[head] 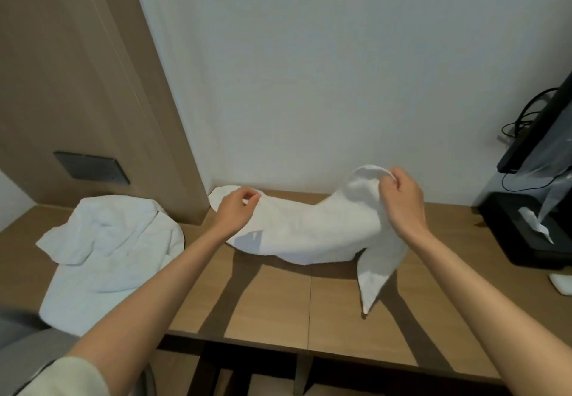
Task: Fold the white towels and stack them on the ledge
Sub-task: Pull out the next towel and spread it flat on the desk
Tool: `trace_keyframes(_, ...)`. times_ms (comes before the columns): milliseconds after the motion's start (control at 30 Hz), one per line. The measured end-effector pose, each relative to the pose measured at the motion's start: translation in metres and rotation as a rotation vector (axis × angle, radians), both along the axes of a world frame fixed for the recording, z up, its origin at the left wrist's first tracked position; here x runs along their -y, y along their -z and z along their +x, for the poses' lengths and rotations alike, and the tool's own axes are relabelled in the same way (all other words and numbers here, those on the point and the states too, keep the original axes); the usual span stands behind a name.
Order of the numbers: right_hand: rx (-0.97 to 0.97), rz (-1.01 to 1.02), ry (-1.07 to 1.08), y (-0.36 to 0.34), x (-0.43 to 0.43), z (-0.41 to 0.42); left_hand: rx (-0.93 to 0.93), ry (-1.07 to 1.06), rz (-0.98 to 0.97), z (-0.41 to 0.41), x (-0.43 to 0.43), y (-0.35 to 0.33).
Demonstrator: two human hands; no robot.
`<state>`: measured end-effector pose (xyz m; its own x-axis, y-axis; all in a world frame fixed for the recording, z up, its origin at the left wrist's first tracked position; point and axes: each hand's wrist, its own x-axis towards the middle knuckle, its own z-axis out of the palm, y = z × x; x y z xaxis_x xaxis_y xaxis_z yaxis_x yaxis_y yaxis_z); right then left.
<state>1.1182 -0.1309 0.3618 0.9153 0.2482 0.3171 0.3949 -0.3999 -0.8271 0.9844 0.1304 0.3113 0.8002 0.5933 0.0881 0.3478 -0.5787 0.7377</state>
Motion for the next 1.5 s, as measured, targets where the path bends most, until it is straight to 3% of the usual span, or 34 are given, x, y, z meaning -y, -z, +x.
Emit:
trace_keyframes(133, -0.028, -0.138, -0.133, 0.018, -0.002, -0.014, -0.242, -0.085, -0.021, -0.023, -0.012, 0.055)
trace_keyframes(333, -0.161, -0.169, -0.221, 0.046, -0.023, -0.024, -0.625, 0.221, 0.121, -0.040, -0.017, 0.105)
trace_keyframes(433, -0.193, -0.167, -0.256, 0.053, -0.029, -0.023, -0.702, 0.272, 0.214, -0.040, -0.016, 0.123)
trace_keyframes(667, -0.212, -0.148, -0.260, 0.061, -0.030, -0.017, -0.563, 0.233, 0.302, -0.038, -0.006, 0.139)
trace_keyframes(833, -0.231, -0.138, -0.351, 0.067, -0.037, -0.023, -0.388, 0.178, 0.116, -0.067, 0.029, 0.154)
trace_keyframes(1100, -0.309, -0.214, -0.563, 0.086, -0.065, -0.046, -0.263, 0.200, -0.130, -0.099, 0.082, 0.167)
trace_keyframes(1400, -0.271, -0.223, -0.794, 0.074, -0.123, -0.059, -0.056, -0.454, -0.395, -0.111, 0.003, 0.148)
trace_keyframes(1500, -0.290, -0.284, -0.824, 0.081, -0.152, -0.057, -0.091, -0.547, -0.396, -0.107, -0.037, 0.149)
